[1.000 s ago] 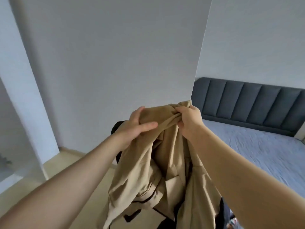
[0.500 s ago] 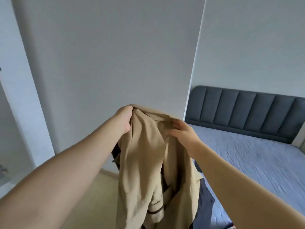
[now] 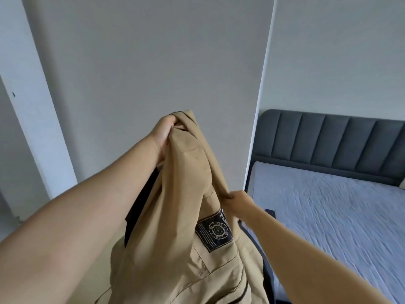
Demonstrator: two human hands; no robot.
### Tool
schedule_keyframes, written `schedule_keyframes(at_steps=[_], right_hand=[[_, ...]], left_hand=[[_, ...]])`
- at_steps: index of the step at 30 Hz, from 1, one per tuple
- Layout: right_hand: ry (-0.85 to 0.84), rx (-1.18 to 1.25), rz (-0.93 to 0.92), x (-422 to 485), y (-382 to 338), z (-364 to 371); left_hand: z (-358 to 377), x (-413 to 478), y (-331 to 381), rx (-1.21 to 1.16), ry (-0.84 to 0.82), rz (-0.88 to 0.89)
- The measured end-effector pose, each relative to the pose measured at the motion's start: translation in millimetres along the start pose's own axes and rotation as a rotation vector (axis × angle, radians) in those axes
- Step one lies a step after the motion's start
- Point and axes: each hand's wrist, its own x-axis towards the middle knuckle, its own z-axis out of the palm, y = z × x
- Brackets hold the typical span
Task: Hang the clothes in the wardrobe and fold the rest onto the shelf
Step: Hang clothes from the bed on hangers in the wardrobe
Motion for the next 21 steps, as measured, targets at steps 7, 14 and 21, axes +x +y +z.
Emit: schedule_keyframes(at_steps=[7, 14, 21], right_hand=[[0.12, 0.534, -0.009, 1, -39, -10], [0.093, 1.056, -0.008, 1, -118, -36], [0.053, 1.199, 0.005, -4, -142, -32]], left_hand=[[-16, -6, 13, 0.281, 0.266, 0.03], [-35, -12, 0, 1.023, 0.387, 0.126], [-2, -44, -50, 0.836, -0.093, 0.268]])
